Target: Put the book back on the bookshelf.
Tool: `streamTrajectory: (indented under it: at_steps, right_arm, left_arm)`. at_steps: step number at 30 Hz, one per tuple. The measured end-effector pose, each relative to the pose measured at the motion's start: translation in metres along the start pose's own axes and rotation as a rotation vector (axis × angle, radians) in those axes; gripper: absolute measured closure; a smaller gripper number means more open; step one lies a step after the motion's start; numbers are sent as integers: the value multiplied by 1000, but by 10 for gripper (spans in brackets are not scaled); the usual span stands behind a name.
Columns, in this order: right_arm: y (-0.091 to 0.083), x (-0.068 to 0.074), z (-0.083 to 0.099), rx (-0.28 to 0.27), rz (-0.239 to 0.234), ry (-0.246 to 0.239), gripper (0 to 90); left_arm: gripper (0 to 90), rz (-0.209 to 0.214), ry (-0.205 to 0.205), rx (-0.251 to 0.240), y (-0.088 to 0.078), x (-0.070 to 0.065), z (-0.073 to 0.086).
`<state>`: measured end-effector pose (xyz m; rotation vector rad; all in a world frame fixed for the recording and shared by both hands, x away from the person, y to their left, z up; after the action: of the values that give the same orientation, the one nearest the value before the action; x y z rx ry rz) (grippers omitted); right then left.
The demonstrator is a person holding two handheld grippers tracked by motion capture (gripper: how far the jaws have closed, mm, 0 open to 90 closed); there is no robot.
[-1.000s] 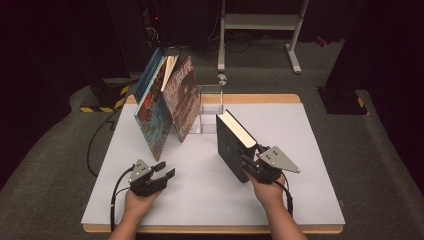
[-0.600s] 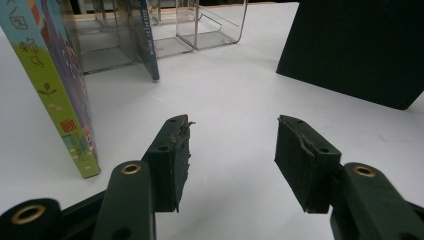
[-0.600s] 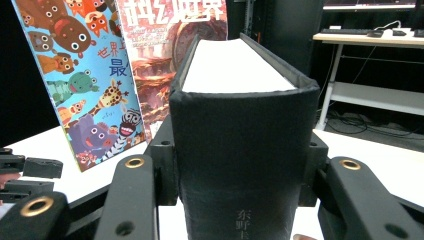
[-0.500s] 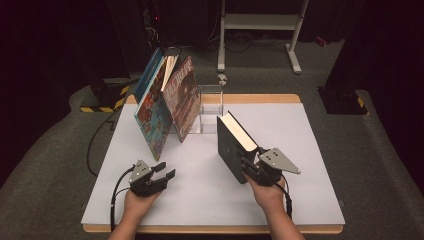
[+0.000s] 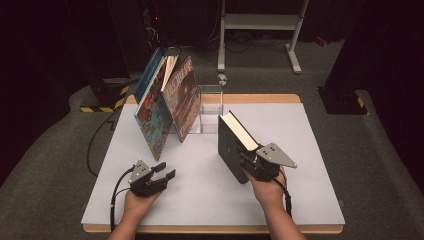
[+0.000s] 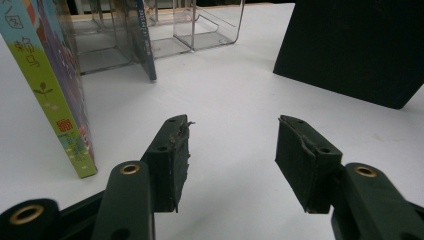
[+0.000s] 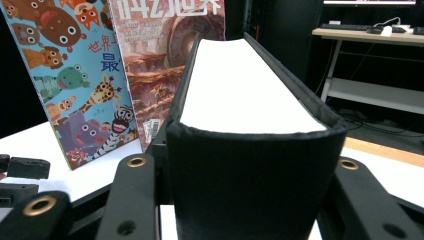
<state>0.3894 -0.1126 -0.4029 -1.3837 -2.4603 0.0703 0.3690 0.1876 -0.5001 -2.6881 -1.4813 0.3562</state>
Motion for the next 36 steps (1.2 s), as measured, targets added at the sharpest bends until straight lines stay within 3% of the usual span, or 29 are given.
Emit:
streamTrajectory:
  at_steps: [7,16,25,31,36]
  right_arm:
    - [4,3,-7,32,30,24,541]
    - [26,20,-28,30,71,50,543]
    - [61,32,-46,1,113,81,542]
    - [88,36,-54,-18,152,101,541]
    - [113,42,-58,-29,197,68,541]
  left_arm:
    - [470,3,0,9,1,-1,1]
    - [470,25,-4,7,0,-1,0]
    - [470,34,-12,5,-1,-1,0]
    - [439,30,21,17,0,-4,3]
    - [436,37,19,15,0,-5,3]
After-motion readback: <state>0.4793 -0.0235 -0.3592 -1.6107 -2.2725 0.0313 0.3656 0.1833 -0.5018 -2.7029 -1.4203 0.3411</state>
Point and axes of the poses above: each handheld gripper's, and its own axes: y roughly forward along the jaws, z roughly out of its underside, x roughly to its left, the point moved 4 cm from there along y, roughly forward along the jaws, and after that the axes turned 15 degrees about y, right-handed, at the moved point
